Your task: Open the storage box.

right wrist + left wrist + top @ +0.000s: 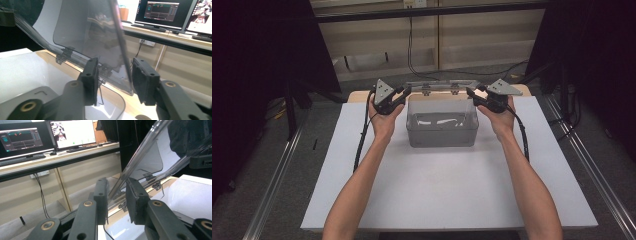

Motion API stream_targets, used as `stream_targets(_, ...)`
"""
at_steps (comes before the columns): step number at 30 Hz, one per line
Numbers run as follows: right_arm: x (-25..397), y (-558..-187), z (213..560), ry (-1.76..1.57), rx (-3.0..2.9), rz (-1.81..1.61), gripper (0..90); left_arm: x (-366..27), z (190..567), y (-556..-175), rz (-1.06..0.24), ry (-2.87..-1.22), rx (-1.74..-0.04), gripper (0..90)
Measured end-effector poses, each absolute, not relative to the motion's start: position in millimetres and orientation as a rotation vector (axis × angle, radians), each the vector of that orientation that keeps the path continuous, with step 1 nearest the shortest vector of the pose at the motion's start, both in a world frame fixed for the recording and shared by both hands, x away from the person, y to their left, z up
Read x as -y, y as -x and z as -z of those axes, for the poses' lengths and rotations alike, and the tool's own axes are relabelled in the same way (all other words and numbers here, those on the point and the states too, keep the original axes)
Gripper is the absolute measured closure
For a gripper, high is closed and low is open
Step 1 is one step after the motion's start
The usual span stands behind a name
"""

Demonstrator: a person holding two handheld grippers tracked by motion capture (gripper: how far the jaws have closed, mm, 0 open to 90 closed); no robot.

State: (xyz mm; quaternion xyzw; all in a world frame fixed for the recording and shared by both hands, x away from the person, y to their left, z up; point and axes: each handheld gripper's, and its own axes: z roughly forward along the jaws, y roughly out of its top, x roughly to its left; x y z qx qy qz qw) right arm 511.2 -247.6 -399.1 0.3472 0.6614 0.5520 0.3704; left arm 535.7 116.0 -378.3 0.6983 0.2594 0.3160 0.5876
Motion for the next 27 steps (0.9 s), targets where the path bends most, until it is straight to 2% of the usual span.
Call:
stream_targets(7,250.2,-514.5,401.3,-0.904,-1.666,-1.431,66.9,-115.7,377.6,-538.4,-0.739,-1.626,-0.602,72.4)
stream_targets(14,250.4,-515.3,400.5,-0.892,-1.665,-1.414,68.8,-112.5,377.1,-539.4,-0.735,-1.626,-0.611,70.4)
stream_targets(22,250.7,-515.5,399.0,-0.888,-1.675,-1.399,69.6,-108.7,378.3,-542.8,-0.729,-1.632,-0.622,60.2)
stream_targets(27,250.5,-517.6,397.9,-0.884,-1.668,-1.395,70.2,-111.5,383.7,-546.5,-0.725,-1.644,-0.646,60.2)
